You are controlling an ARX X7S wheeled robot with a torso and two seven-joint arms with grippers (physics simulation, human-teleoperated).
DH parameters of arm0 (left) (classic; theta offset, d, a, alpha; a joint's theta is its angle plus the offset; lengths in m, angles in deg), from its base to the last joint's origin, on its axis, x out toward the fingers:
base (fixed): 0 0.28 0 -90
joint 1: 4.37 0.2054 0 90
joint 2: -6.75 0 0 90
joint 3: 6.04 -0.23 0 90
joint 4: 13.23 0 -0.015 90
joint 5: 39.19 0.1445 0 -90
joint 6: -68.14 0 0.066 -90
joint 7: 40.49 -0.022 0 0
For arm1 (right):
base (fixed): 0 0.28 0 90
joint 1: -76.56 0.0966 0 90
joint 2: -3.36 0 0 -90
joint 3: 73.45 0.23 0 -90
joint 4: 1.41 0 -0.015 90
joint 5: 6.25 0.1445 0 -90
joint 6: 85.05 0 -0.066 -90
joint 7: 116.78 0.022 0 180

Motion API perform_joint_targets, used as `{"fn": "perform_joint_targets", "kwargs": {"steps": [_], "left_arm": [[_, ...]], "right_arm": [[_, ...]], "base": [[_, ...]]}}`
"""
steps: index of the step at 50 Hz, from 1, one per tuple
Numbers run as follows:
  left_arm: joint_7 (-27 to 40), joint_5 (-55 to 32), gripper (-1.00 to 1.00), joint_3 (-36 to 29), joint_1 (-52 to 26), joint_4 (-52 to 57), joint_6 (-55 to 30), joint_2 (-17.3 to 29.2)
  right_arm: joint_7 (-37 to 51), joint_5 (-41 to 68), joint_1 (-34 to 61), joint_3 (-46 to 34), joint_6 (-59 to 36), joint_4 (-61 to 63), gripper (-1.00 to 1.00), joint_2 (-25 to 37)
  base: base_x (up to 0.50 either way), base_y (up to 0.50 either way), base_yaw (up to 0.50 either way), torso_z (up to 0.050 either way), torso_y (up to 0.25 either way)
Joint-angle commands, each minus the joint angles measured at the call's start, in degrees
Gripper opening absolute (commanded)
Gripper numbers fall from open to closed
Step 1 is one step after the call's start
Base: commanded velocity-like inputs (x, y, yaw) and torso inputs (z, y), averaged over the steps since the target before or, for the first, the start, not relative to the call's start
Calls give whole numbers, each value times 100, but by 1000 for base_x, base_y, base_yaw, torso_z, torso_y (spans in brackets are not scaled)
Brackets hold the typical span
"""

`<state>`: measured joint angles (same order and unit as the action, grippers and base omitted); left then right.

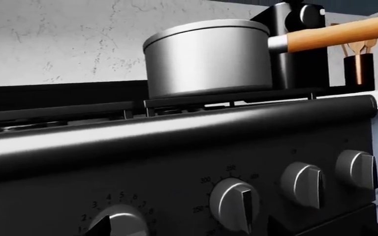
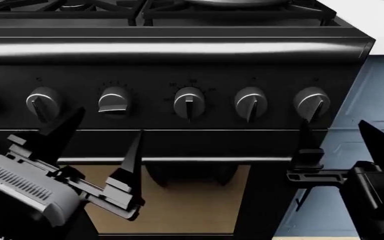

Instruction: Pick the croissant and place it on the pan. Then turn on the stove to warm the croissant.

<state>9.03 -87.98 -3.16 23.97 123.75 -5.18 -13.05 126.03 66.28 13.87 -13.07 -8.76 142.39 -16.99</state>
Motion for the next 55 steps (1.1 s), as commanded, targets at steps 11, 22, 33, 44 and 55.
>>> {"fn": "perform_joint_targets", "kwargs": {"steps": [11, 22, 33, 44, 55], "left_arm": [[-27, -17, 100, 7, 168, -173, 274, 67], [-40, -43, 100, 8, 238, -250, 367, 74], [-37, -83, 100, 22, 268, -278, 406, 93], [-54, -104, 100, 26, 314, -328, 454, 78], [-35, -103, 100, 31, 382, -353, 542, 125]], "right_arm": [[-325, -74, 267, -133, -318, -348, 100, -276], [-478, -135, 386, -191, -424, -630, 100, -468], [-604, -223, 416, -192, -426, -950, 100, -552], [-757, -313, 427, -224, -425, -1220, 100, -662], [-905, -380, 645, -306, -594, -1463, 100, -866]], "base": [[0, 0, 0, 0, 0], [0, 0, 0, 0, 0], [0, 0, 0, 0, 0], [0, 0, 0, 0, 0], [0, 0, 0, 0, 0]]}}
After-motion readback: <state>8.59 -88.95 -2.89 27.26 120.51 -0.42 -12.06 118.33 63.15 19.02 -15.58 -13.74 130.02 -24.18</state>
